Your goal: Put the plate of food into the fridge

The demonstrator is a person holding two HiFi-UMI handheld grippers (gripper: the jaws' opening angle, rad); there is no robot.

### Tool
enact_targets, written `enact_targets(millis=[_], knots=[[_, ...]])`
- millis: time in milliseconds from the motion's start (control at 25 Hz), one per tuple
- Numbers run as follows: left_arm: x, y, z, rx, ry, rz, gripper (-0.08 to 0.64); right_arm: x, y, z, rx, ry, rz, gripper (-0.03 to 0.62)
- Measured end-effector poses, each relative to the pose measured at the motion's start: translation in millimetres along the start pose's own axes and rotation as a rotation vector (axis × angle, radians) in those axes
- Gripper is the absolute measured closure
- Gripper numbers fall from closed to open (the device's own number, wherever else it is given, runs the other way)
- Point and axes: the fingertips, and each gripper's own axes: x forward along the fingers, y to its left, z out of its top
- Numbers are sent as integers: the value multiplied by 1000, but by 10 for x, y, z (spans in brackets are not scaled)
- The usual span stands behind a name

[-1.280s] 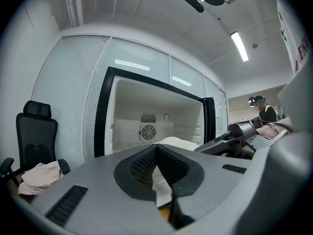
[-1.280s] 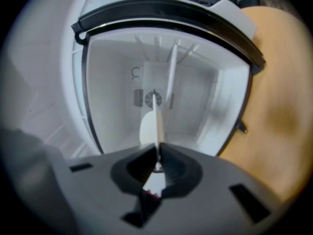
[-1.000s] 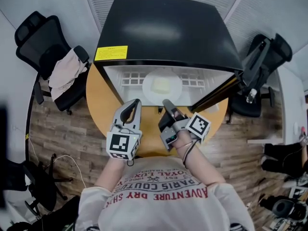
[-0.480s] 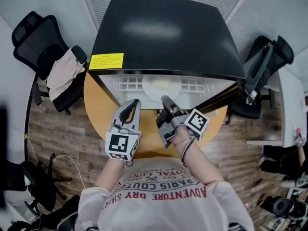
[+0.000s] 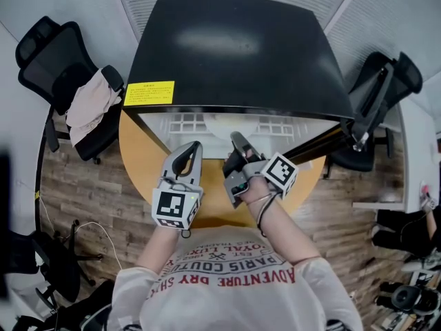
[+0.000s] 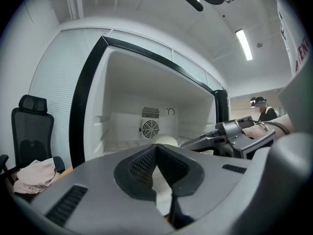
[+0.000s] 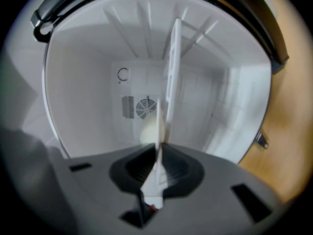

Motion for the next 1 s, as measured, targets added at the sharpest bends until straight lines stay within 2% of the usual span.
enact_targets(millis=[480,640,800,880,960,1000], knots=[[38,-32,-30,-6,9,-7,534,-4,4,-1,-29,8,23,529],[-1,-43,-15,-3,8,-5,534,-40,53,-49,-35,17,34,485],[-61,-69,8,0,2,-6,534,-157,125,-164,-101,40,34,482],[-86,-83,8,1,3,-7,534,-218,125,-214,-139,51,27,491],[-113,-91,10,3,1,-6,534,-278,114,-261,-165,57,23,551],[-127,-99,15,4,0,-7,534,-308,116,-283,-186,61,23,555]])
